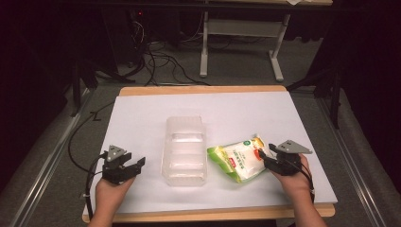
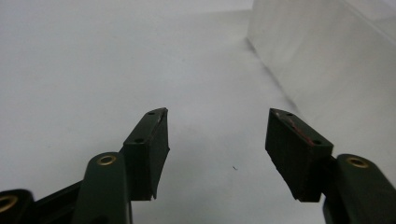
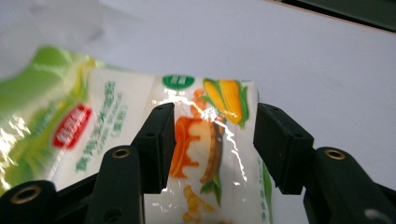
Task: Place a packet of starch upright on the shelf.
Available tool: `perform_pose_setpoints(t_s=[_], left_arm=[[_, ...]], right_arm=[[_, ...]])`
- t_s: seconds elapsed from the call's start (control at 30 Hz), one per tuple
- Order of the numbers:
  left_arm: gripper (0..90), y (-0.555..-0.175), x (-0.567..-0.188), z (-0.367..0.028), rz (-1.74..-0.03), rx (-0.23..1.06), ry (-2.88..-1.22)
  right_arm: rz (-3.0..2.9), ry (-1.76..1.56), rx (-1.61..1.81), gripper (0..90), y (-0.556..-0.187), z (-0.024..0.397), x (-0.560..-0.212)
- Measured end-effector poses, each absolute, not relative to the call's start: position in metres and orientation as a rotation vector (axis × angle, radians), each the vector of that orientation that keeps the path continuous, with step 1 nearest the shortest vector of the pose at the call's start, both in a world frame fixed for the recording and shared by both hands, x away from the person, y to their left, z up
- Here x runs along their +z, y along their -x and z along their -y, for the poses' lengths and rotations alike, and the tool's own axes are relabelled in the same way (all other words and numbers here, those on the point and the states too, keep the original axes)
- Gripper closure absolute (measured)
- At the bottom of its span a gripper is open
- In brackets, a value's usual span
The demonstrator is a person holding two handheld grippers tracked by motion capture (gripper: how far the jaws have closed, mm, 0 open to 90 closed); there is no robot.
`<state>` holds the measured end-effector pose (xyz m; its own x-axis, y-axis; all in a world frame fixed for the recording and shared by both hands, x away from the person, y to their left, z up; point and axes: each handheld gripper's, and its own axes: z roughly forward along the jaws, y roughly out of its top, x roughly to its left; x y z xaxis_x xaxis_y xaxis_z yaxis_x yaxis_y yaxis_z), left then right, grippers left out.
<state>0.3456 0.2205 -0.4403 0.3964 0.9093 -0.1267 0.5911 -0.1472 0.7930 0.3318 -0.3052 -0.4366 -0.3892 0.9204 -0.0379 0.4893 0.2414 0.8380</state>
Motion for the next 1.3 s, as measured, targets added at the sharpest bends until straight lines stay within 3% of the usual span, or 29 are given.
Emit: perform_pose_setpoints(t_s=[0.73,1.3], left_arm=[[40.4,-0.344,-0.448,-0.217,-1.254,0.529,-1.898],[39.6,-0.343,-0.448,-0.216,-1.243,0.531,-1.904]], right_arm=[[-1.989,-1.278,1.07,46.7,-0.326,0.307,-0.436],[-2.066,-1.143,1.16,42.3,-0.309,0.265,-0.424]])
